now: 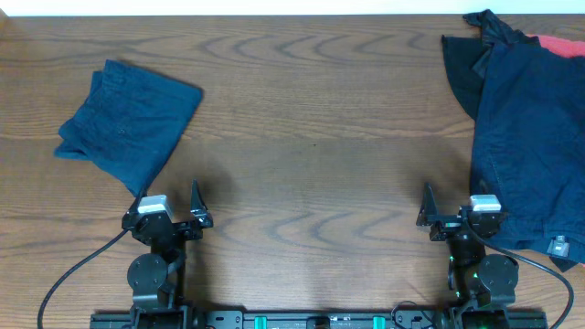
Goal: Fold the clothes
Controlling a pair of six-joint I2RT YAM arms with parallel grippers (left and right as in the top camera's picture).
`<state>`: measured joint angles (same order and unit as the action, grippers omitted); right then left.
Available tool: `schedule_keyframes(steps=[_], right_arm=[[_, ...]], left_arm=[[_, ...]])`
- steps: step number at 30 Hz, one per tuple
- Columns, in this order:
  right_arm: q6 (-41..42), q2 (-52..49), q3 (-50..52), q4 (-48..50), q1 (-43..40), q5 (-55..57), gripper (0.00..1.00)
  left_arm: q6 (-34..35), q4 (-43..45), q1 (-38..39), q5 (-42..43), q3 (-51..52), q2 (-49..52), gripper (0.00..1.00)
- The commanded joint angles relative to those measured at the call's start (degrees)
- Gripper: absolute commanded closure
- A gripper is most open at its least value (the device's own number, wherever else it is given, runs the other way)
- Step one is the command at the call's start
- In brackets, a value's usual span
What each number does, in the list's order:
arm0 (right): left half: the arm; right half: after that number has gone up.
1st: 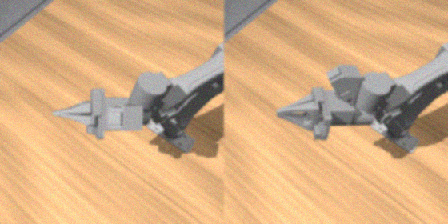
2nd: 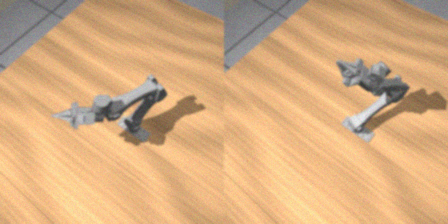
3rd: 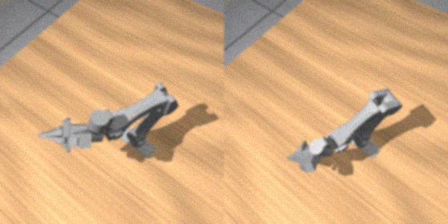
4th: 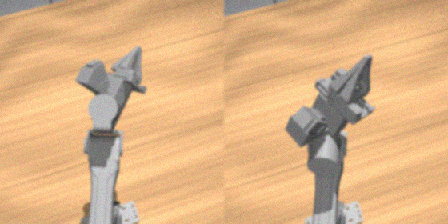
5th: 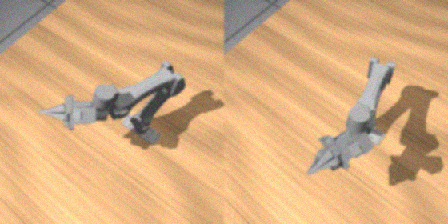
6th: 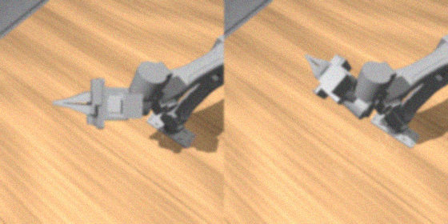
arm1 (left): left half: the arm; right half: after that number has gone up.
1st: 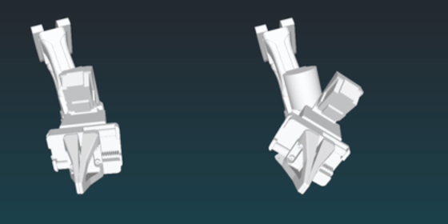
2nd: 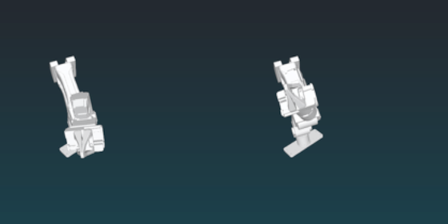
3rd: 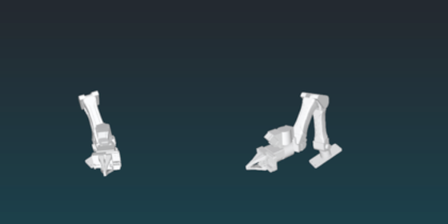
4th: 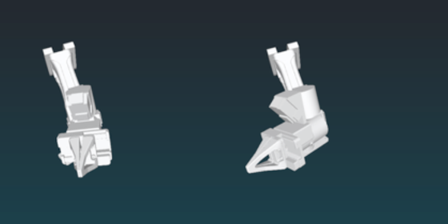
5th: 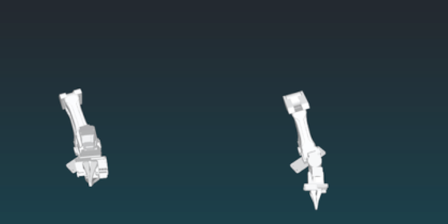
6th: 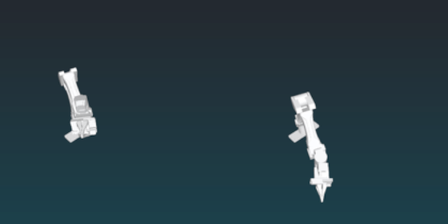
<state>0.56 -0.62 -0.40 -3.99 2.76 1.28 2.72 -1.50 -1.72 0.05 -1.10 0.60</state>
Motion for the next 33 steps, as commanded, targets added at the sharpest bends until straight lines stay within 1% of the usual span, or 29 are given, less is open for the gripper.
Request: schedule_keyframes(steps=[1, 31, 33], right_arm=[[-0.9, 0.2, 0.1, -0.2, 0.4, 0.2, 0.01], [-0.7, 0.2, 0.1, 0.2, 0.4, -0.5, 0.01], [1.8, 0.2, 0.1, 0.3, 0.4, -0.5, 0.01]], left_arm=[[-1.0, -2.5, 0.1, -0.3, 0.9, -0.4, 0.02], [-0.9, -2.5, 0.1, -0.3, 0.9, -0.4, 0.02], [-1.0, -2.5, 0.1, -0.3, 0.9, -0.4, 0.02]])
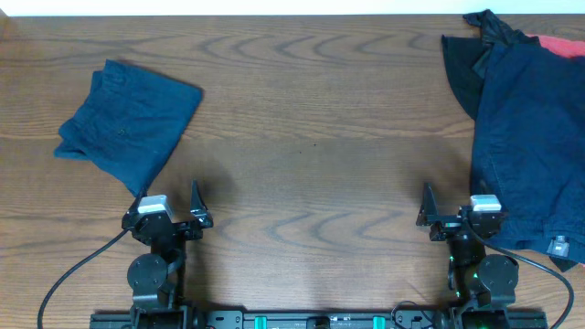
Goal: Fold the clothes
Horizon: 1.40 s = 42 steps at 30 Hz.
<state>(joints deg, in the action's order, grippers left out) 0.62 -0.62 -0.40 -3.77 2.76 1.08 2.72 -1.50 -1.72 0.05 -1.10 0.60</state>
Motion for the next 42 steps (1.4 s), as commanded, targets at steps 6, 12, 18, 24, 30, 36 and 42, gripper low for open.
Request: schedule_keyframes(steps=[6, 12, 18, 24, 30, 36, 42], right_arm=[[2.1, -0.8, -1.1, -1.5, 0.4, 2.1, 0.01], [2.1, -6.7, -8.2, -8.0, 0.4, 6.3, 0.01], [2.1, -20.9, -20.0, -15.0, 0.4, 9.6, 0.01], [2.1, -41.8, -34.8, -27.1, -2.7, 10.1, 0.01], [1.9, -58.0, -45.5, -35.3, -7.4, 10.2, 0.01], [5.2, -69.6, -45.6, -36.2, -10.5, 16.7, 0.01], [5.1, -80.8, -45.6, -35.0, -12.4, 17.1, 0.01]], left_arm=[[2.4, -3.1, 0.1, 2.5, -0.3, 0.0, 0.02], [2.5, -7.3, 0.1, 2.6, -7.6, 5.6, 0.02], [2.5, -14.4, 0.1, 4.0, -20.0, 19.3, 0.02], [2.5, -27.9, 0.1, 4.0, -35.6, 37.0, 0.02], [2.5, -36.7, 0.1, 4.1, -44.9, 49.6, 0.02], [2.5, -37.7, 0.1, 4.1, -45.1, 54.8, 0.02], [2.5, -37.7, 0.1, 4.1, -45.1, 56.0, 0.02]])
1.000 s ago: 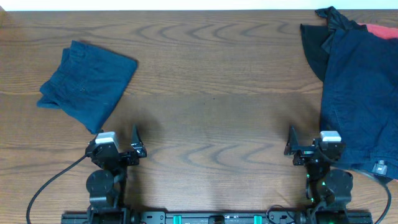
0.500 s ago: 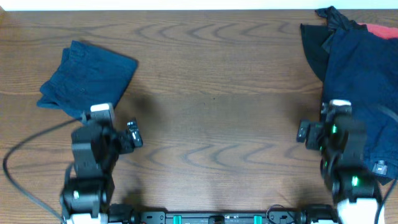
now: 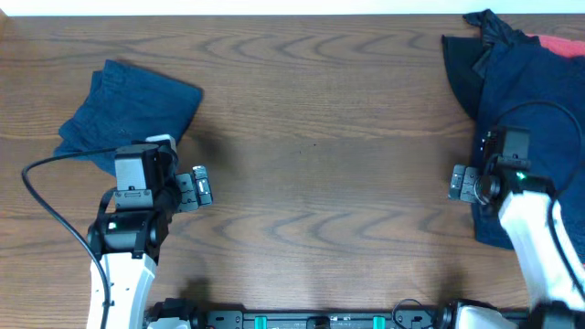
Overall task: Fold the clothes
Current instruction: 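Reach the right gripper into the right clothes pile and grasp the navy shorts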
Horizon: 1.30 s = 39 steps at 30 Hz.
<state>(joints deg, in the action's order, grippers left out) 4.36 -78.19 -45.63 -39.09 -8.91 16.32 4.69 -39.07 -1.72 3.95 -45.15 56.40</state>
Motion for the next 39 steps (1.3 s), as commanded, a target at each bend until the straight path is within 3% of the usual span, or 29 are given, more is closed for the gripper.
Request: schedule_keyframes(steps=[1, 4, 9, 12, 15, 18, 19, 25, 32, 39], right_arm=[[1.4, -4.8, -0.4, 0.5, -0.7, 1.9, 0.01], [1.4, -9.2, -0.4, 1.2, -0.7, 3.9, 0.03], [1.4, -14.1, -0.4, 4.0, -1.1, 4.5, 0.2], [1.4, -16.5, -0.4, 5.7, -1.7, 4.5, 0.43], [1.4, -18.0, -0.4, 6.8, -2.6, 4.5, 0.53], [1.4, -18.6, -0.4, 6.7, -3.6, 4.2, 0.89], [1.4, -18.6, -0.4, 6.8, -3.8, 4.2, 0.98], [1.4, -14.9, -3.6, 3.0, -3.9, -0.3, 0.99], [-1.8, -5.0, -18.1, -9.2, -3.8, -3.6, 0.99], [-4.9, 1.7, -24.4, -19.5, -0.2, -20.6, 0.99]], left_arm=[[0.5, -0.1, 0.1, 0.2, -1.0, 0.2, 0.02], [0.5, -0.1, 0.1, 0.2, -1.0, 0.2, 0.02], [0.6, 0.1, 0.1, 0.2, -1.0, 0.2, 0.02], [0.6, 0.1, 0.1, 0.2, -1.0, 0.2, 0.02], [0.6, 0.1, 0.1, 0.2, -1.0, 0.2, 0.02], [0.6, 0.1, 0.1, 0.2, -1.0, 0.2, 0.02], [0.6, 0.1, 0.1, 0.2, -1.0, 0.2, 0.02], [0.5, 0.3, 0.1, 0.2, -1.0, 0.1, 0.02], [0.5, 0.3, 0.1, 0.2, -1.0, 0.1, 0.02], [0.6, 0.3, 0.1, 0.2, -1.0, 0.1, 0.02]])
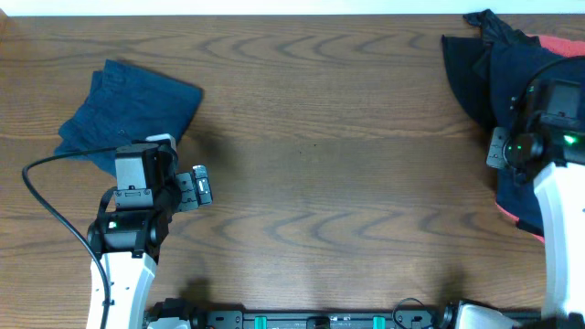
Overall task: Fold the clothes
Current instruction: 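Reach the right gripper into the right clothes pile and grasp the navy shorts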
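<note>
A folded blue garment (128, 114) lies at the far left of the table. My left gripper (199, 185) hovers just right of its lower corner, pointing right, its fingers apart and empty. At the far right sits a pile of unfolded clothes: a dark navy garment (512, 78) on top, black cloth (462, 64) at its left, and a pink-red piece (510, 212) showing at the lower left edge. My right gripper (496, 148) is at the left edge of the navy garment. Its fingers are too small and too hidden to show whether they hold cloth.
The wooden table (320, 164) stretches between the two garments. The left arm's black cable (41, 201) loops over the near left of the table. The right arm (558, 183) covers the lower part of the pile.
My right gripper has moved up and right, from the table beside the pile to the navy garment's left edge. A pink-red edge now shows at the pile's lower left. The left arm has not moved.
At the two oldest moments both arms were parked at the near edge. Then the left gripper was beside the folded blue garment and the right gripper was left of the pile. Now the right gripper is at the pile's edge.
</note>
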Controlling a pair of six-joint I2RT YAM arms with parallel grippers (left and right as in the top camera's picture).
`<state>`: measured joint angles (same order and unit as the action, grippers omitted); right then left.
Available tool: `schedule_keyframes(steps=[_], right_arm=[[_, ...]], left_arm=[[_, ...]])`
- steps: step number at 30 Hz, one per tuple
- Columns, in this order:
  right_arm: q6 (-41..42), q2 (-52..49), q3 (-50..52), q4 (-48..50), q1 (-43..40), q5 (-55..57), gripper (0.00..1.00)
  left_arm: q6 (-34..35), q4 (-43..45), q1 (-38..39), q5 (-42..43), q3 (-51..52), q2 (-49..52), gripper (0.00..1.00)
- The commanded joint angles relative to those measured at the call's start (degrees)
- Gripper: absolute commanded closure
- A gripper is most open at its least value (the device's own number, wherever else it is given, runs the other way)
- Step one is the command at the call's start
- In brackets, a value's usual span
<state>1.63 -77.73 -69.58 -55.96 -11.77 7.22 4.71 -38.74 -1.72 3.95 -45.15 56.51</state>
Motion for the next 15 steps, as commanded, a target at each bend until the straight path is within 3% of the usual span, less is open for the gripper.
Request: schedule_keyframes(steps=[1, 8, 15], right_arm=[[-2.1, 1.4, -0.3, -4.7, 3.7, -13.9, 0.99], [0.0, 0.8, 2.8, -9.4, 15.8, -23.6, 0.99], [5.6, -3.3, 3.4, 6.9, 30.9, -23.5, 0.99]], left_arm=[[0.5, 0.0, 0.1, 0.2, -1.0, 0.0, 0.02], [0.5, 0.0, 0.1, 0.2, -1.0, 0.0, 0.02], [0.5, 0.2, 0.1, 0.2, -1.0, 0.0, 0.02]])
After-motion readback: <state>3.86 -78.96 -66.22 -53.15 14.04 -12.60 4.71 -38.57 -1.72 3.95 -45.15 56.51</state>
